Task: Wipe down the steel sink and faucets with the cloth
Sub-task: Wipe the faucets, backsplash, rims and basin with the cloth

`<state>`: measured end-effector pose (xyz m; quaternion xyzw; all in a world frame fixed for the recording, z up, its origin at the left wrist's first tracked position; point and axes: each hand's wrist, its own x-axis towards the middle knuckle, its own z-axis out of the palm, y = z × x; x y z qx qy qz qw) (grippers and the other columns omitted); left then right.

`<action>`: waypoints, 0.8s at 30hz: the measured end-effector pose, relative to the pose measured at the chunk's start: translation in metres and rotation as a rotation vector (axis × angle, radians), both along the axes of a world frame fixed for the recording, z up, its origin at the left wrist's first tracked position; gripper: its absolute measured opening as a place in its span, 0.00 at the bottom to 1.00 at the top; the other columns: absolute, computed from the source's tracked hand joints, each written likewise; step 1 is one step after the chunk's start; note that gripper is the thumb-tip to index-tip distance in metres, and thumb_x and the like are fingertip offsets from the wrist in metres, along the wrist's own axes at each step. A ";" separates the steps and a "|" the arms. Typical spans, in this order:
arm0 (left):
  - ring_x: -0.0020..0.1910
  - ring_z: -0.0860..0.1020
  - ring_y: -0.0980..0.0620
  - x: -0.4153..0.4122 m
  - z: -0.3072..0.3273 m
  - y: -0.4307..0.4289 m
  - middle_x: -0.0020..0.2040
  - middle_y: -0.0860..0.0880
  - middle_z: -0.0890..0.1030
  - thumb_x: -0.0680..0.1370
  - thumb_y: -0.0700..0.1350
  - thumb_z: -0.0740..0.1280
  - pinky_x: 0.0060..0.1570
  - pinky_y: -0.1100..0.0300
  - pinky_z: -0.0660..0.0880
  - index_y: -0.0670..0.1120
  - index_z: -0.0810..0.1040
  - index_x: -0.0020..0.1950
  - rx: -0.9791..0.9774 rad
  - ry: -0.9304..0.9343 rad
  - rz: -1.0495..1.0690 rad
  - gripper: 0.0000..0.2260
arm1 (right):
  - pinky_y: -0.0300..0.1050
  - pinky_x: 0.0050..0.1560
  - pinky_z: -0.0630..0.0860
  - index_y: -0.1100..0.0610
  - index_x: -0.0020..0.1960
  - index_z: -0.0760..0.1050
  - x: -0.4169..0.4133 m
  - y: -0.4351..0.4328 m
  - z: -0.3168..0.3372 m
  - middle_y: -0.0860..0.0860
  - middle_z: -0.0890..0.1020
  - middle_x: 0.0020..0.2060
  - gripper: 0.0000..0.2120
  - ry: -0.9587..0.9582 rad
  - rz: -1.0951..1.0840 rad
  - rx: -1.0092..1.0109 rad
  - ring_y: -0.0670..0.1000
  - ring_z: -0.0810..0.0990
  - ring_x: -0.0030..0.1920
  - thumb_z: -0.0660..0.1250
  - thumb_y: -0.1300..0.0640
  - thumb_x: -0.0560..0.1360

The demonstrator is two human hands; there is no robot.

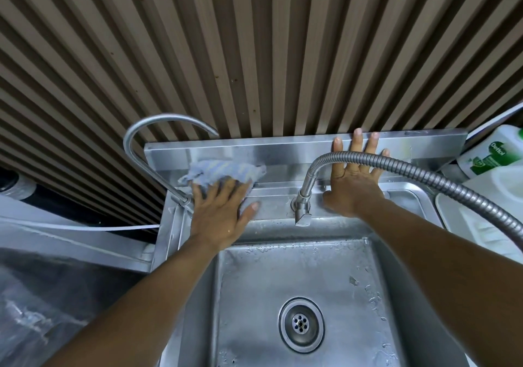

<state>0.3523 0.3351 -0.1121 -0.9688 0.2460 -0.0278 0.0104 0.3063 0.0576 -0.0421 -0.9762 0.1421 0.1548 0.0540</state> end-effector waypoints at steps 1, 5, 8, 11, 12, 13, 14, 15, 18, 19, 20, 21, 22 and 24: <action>0.77 0.57 0.38 0.003 0.004 -0.004 0.77 0.43 0.64 0.80 0.67 0.38 0.72 0.35 0.36 0.58 0.47 0.81 -0.095 0.000 0.076 0.30 | 0.73 0.70 0.28 0.49 0.62 0.08 0.000 0.000 -0.001 0.58 0.12 0.64 0.58 -0.002 0.001 0.002 0.68 0.17 0.68 0.63 0.42 0.74; 0.79 0.40 0.39 0.033 0.034 -0.029 0.81 0.38 0.47 0.81 0.64 0.43 0.72 0.36 0.32 0.50 0.39 0.81 -0.572 -0.039 0.446 0.33 | 0.73 0.69 0.27 0.49 0.64 0.09 0.000 0.000 -0.002 0.58 0.13 0.65 0.59 -0.009 0.006 0.007 0.68 0.18 0.69 0.64 0.41 0.74; 0.79 0.38 0.42 0.057 0.058 -0.039 0.81 0.41 0.43 0.81 0.60 0.47 0.73 0.33 0.38 0.44 0.42 0.81 -0.964 -0.118 0.732 0.34 | 0.73 0.69 0.27 0.49 0.63 0.08 0.000 -0.001 -0.003 0.58 0.13 0.64 0.59 -0.007 0.003 0.013 0.68 0.17 0.68 0.64 0.41 0.74; 0.80 0.41 0.46 0.074 0.078 -0.041 0.82 0.46 0.43 0.83 0.59 0.48 0.74 0.38 0.41 0.47 0.43 0.81 -1.297 -0.147 0.989 0.31 | 0.73 0.69 0.28 0.48 0.64 0.09 0.000 -0.002 -0.003 0.58 0.13 0.64 0.59 -0.009 0.008 0.017 0.68 0.17 0.69 0.64 0.40 0.73; 0.80 0.42 0.47 0.079 0.084 -0.041 0.82 0.47 0.43 0.84 0.59 0.48 0.74 0.40 0.42 0.49 0.44 0.82 -1.389 -0.135 1.075 0.30 | 0.73 0.69 0.27 0.48 0.64 0.09 0.000 -0.002 -0.003 0.58 0.13 0.65 0.60 -0.008 0.012 0.021 0.68 0.17 0.69 0.65 0.40 0.73; 0.80 0.43 0.47 0.083 0.090 -0.040 0.82 0.48 0.43 0.84 0.59 0.48 0.74 0.43 0.43 0.51 0.44 0.82 -1.476 -0.109 1.154 0.29 | 0.73 0.69 0.27 0.48 0.64 0.09 0.000 -0.002 -0.003 0.58 0.13 0.65 0.60 -0.007 0.015 0.020 0.68 0.17 0.68 0.65 0.40 0.73; 0.80 0.44 0.47 0.087 0.094 -0.039 0.82 0.48 0.44 0.84 0.60 0.48 0.74 0.45 0.43 0.52 0.44 0.81 -1.540 -0.085 1.222 0.29 | 0.73 0.69 0.27 0.48 0.64 0.09 0.000 -0.002 -0.003 0.58 0.13 0.65 0.60 -0.006 0.015 0.018 0.68 0.16 0.68 0.65 0.40 0.73; 0.80 0.45 0.46 0.090 0.095 -0.037 0.82 0.48 0.46 0.84 0.61 0.48 0.75 0.46 0.43 0.52 0.44 0.81 -1.579 -0.065 1.284 0.29 | 0.73 0.69 0.27 0.48 0.64 0.09 -0.001 -0.002 -0.003 0.58 0.13 0.65 0.60 -0.006 0.013 0.020 0.68 0.16 0.68 0.65 0.40 0.73; 0.80 0.49 0.44 0.096 0.097 -0.030 0.82 0.45 0.50 0.82 0.63 0.47 0.76 0.45 0.43 0.52 0.47 0.82 -1.651 0.008 1.456 0.31 | 0.73 0.69 0.27 0.48 0.64 0.09 0.000 -0.003 -0.003 0.58 0.13 0.65 0.60 -0.010 0.014 0.024 0.68 0.17 0.68 0.65 0.40 0.73; 0.80 0.48 0.43 0.096 0.097 -0.030 0.82 0.45 0.49 0.82 0.64 0.47 0.76 0.43 0.42 0.52 0.47 0.81 -1.668 0.034 1.501 0.31 | 0.73 0.69 0.27 0.49 0.64 0.09 0.000 -0.003 -0.004 0.58 0.13 0.65 0.60 -0.011 0.014 0.022 0.68 0.17 0.68 0.65 0.40 0.73; 0.80 0.47 0.43 0.096 0.098 -0.031 0.82 0.45 0.47 0.82 0.65 0.47 0.76 0.42 0.41 0.52 0.46 0.81 -1.679 0.058 1.531 0.32 | 0.73 0.68 0.26 0.49 0.64 0.09 0.000 -0.003 -0.003 0.58 0.13 0.65 0.60 -0.013 0.013 0.020 0.68 0.17 0.68 0.65 0.40 0.73; 0.80 0.46 0.43 0.095 0.098 -0.034 0.82 0.46 0.45 0.81 0.65 0.48 0.76 0.41 0.41 0.53 0.44 0.81 -1.696 0.082 1.547 0.33 | 0.73 0.68 0.26 0.48 0.64 0.09 0.000 -0.003 -0.003 0.58 0.14 0.65 0.60 -0.014 0.013 0.023 0.68 0.16 0.68 0.65 0.40 0.73; 0.80 0.45 0.43 0.092 0.100 -0.039 0.82 0.46 0.43 0.81 0.66 0.48 0.76 0.40 0.42 0.53 0.43 0.81 -1.717 0.108 1.545 0.34 | 0.73 0.68 0.26 0.48 0.64 0.09 0.000 -0.003 -0.003 0.58 0.14 0.66 0.60 -0.017 0.012 0.025 0.68 0.16 0.68 0.65 0.39 0.73; 0.80 0.43 0.43 0.083 0.102 -0.057 0.81 0.45 0.41 0.80 0.67 0.49 0.76 0.40 0.41 0.52 0.40 0.81 -1.756 0.181 1.519 0.35 | 0.72 0.67 0.25 0.48 0.65 0.09 0.000 -0.002 -0.004 0.58 0.14 0.66 0.61 -0.018 0.010 0.020 0.68 0.16 0.68 0.66 0.39 0.72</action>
